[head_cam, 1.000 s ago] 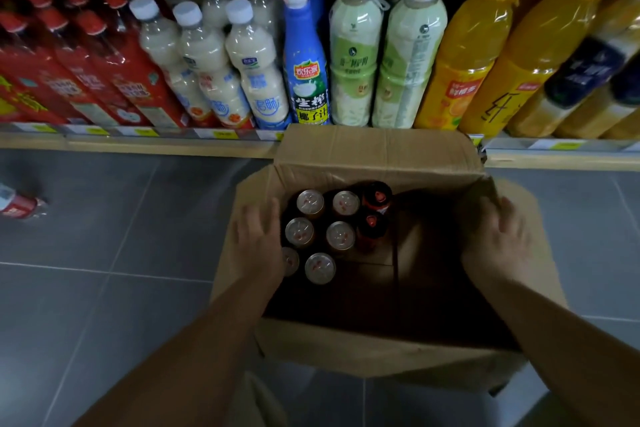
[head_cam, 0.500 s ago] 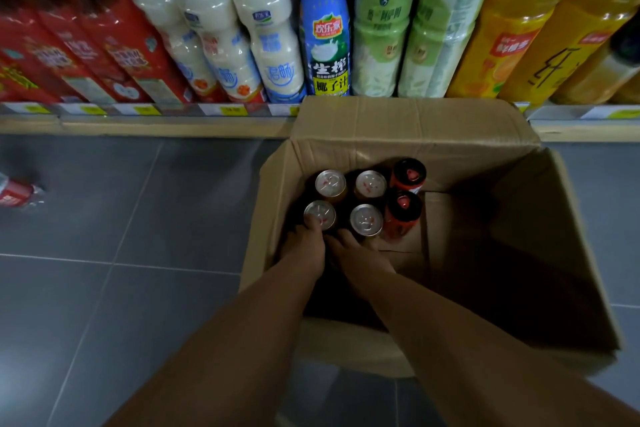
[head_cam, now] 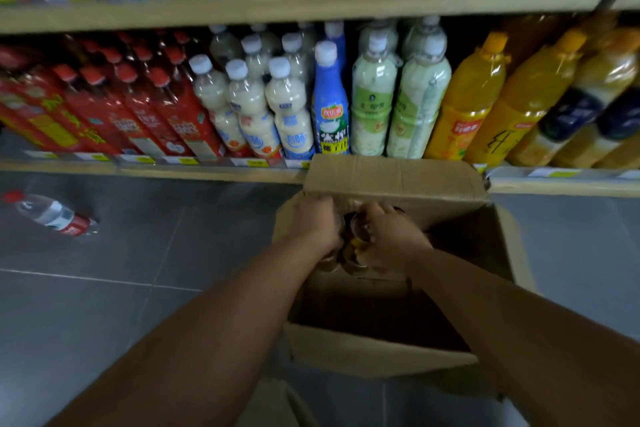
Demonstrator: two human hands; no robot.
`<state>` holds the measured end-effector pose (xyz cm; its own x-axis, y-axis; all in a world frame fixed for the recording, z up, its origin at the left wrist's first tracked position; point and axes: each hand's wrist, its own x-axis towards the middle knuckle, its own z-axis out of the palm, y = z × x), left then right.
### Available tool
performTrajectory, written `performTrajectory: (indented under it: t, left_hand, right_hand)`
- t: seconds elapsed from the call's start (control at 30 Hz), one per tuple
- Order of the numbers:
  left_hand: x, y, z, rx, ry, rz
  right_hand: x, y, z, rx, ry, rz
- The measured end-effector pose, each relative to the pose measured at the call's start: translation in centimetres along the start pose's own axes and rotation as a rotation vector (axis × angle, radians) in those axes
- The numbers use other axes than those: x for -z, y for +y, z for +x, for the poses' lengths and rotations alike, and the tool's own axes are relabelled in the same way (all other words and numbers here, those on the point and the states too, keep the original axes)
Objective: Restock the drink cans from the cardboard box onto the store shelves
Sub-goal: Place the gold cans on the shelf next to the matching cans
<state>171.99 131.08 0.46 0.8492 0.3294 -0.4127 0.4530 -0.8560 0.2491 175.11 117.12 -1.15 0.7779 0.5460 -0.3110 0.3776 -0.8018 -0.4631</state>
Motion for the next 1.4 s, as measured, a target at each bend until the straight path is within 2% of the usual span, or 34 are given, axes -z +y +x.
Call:
performTrajectory:
  t: [0.13, 0.43, 0.57, 0.67, 0.83, 1.07, 1.4]
  left_hand:
    - [11.7, 4.1, -4.0, -0.114, 0.136, 0.001]
    - [42.3, 12.2, -16.0, -0.146, 0.191, -0.175]
    - [54.8, 14.5, -20.9, -0.157, 0.328, -0.293]
    - [62.2, 15.8, -23.7, -0.194, 0.397, -0.275]
    - [70.7, 18.4, -25.4, -0.229, 0.441, -0.267]
    - [79.0, 22.0, -25.2, -0.231, 0.560, -0.257]
    - [85.8, 25.1, -21.1, -0.225, 0.733, -0.322]
  right_hand:
    - [12.1, -4.7, -2.9, 0.058, 0.061, 0.134]
    - [39.9, -17.8, -9.8, 0.171, 0.320, 0.159]
    - [51.1, -24.4, -12.7, 0.198, 0.465, 0.215]
    - [58.0, -28.5, -14.5, 0.204, 0.542, 0.206]
    - [65.8, -32.2, -16.0, 0.206, 0.583, 0.201]
    - [73.5, -33.4, -15.1, 0.258, 0.626, 0.216]
    - [78.8, -35.7, -12.7, 0.308, 0.726, 0.293]
